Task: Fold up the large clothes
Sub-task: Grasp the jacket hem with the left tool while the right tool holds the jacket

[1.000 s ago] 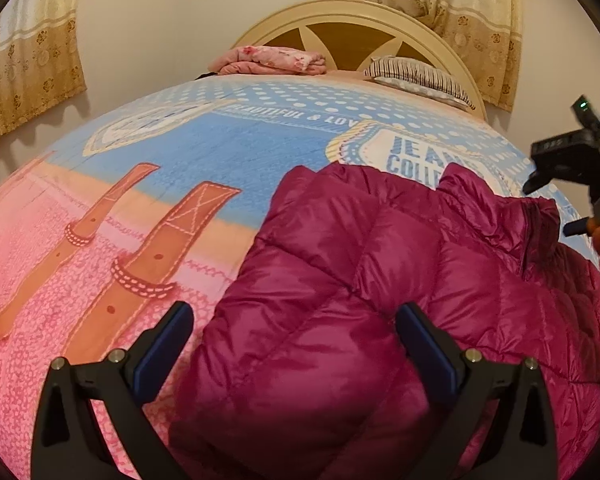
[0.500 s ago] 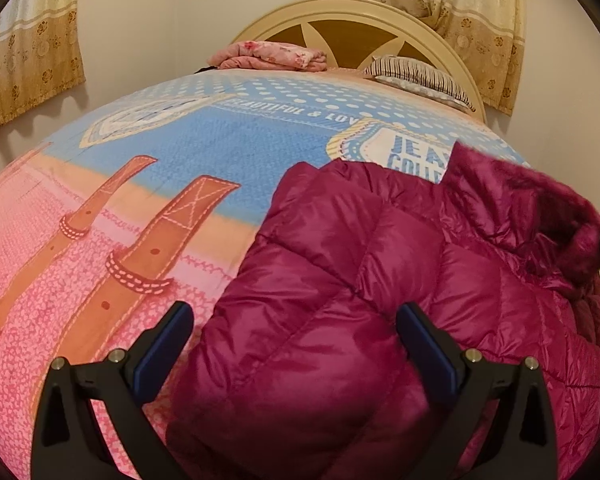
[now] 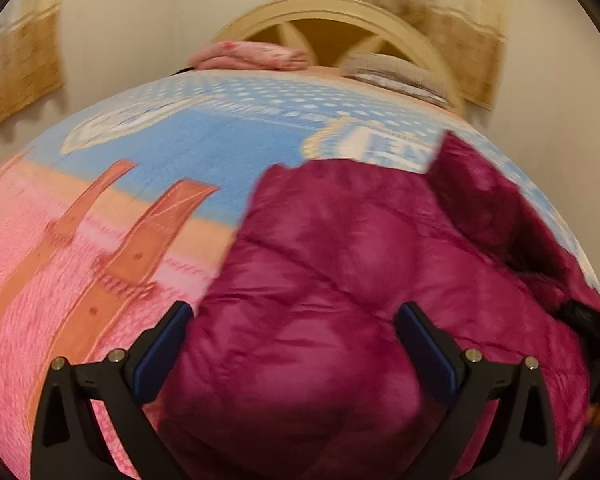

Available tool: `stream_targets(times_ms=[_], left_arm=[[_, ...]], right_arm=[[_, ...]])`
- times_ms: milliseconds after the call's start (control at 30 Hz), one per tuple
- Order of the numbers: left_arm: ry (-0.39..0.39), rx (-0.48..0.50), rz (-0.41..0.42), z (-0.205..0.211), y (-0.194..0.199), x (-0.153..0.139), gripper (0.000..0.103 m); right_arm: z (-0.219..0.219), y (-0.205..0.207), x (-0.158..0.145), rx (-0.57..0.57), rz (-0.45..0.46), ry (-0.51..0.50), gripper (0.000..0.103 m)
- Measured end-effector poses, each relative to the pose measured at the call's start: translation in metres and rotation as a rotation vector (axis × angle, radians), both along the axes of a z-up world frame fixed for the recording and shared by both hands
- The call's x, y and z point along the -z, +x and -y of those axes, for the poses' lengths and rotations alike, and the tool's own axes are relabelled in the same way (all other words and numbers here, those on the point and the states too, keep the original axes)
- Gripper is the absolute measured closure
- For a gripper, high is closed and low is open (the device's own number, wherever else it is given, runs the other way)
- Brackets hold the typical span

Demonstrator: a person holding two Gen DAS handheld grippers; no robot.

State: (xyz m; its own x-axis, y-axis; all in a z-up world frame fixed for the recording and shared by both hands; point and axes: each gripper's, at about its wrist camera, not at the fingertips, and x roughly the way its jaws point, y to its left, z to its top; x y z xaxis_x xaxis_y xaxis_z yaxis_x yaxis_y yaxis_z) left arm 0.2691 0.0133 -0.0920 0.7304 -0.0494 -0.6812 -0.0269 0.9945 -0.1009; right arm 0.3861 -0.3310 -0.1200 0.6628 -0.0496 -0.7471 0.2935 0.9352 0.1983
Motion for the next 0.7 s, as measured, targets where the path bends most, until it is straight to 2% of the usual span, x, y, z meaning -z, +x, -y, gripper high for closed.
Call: stream_targets(times_ms=[67,100,133,200,300,333,433,567,633,700], left_arm=[[0.068,0.065,0.047,0.014,-0.004,-0.023,0.000],[0.060,0.098,0.076,0.018,-0.004,-0.037,0.000],[0.039,0.125,0.084,0.021,0.000,-0.048,0.000],[-0.036,0.172,0.048,0.026,0.026,-0.074,0.000],[-0.137,0.193,-0.018,0.037,0.068,-0.088,0.000],[-0.146,0.196,-0.037,0.043,0.083,-0.089,0.000],[-0.101,0.195,-0.074,0.067,0.115,-0.083,0.001],[-0.094,0.217,-0.181,0.094,0.141,-0.056,0.016],[-0.104,0.197,-0.217,0.098,0.144,-0.047,0.019],[-0.147,0.179,-0.240,0.094,0.146,-0.039,0.019]], right_arm=[[0.005,-0.002,0.000,0.001,0.014,0.030,0.090],[0.004,-0.003,0.000,0.001,0.018,0.035,0.090],[0.005,-0.003,0.000,0.001,0.020,0.037,0.090],[0.005,-0.003,0.000,0.000,0.021,0.036,0.090],[0.007,-0.004,0.000,0.000,0.023,0.043,0.090],[0.007,-0.004,-0.001,0.000,0.025,0.049,0.090],[0.005,-0.004,0.003,0.000,0.031,0.064,0.090],[0.006,-0.005,0.003,-0.001,0.036,0.072,0.090],[0.006,-0.005,0.003,-0.001,0.038,0.076,0.090],[0.007,-0.005,0.004,-0.002,0.039,0.079,0.090]])
